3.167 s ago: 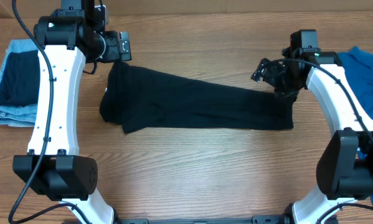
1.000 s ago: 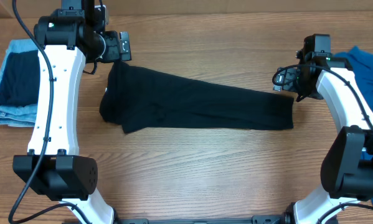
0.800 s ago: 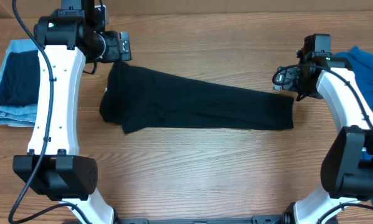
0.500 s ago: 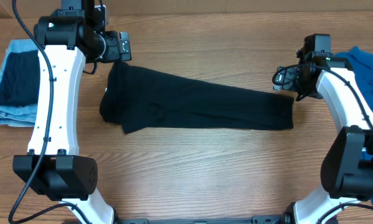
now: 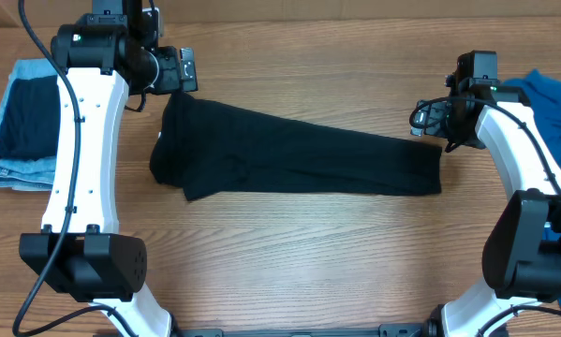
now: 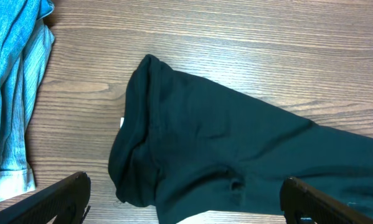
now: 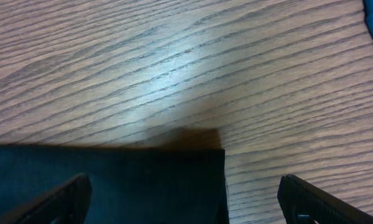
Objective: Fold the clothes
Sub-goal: 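Lower the right gripper to the strip's right end and grasp it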
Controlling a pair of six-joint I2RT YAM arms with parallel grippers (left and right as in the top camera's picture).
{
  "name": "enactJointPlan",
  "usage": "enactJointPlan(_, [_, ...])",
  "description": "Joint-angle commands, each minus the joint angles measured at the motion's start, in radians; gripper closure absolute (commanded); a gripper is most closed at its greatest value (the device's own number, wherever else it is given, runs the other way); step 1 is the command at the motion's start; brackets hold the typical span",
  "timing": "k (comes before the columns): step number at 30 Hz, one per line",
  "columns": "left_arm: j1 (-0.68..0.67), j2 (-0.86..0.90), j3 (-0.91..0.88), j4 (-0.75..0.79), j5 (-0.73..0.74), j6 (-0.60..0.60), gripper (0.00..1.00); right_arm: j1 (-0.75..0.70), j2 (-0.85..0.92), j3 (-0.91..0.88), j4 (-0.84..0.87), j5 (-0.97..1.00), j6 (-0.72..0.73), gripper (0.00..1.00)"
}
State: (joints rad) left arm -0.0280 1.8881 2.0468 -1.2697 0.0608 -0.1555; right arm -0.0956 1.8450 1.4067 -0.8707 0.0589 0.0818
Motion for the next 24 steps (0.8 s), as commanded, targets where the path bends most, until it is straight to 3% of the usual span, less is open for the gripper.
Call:
enactJointPlan(1, [0.002,-0.003,0.018,-0.001,0.01,-0.013,0.0,0.0,0.004,-0.003,0.006,-0.001,-0.001,0.0])
enactJointPlan(7, [0.002,-0.003,0.018,-0.001,0.011,-0.013,0.0,0.0,0.004,-0.002,0.068,-0.025,0.003,0.0])
enactJointPlan(11, [0.002,-0.003,0.018,-0.001,0.01,-0.013,0.0,-0.004,0.004,-0.003,-0.071,-0.043,-0.002,0.0])
enactJointPlan(16, [0.002,-0.003,0.018,-0.001,0.011,-0.013,0.0,-0.049,0.004,-0.041,-0.119,-0.086,0.006,0.0])
enactJointPlan(24, [0.002,-0.003,0.018,-0.001,0.011,-0.013,0.0,-0.114,0.01,-0.228,0.08,-0.196,-0.087,0.0])
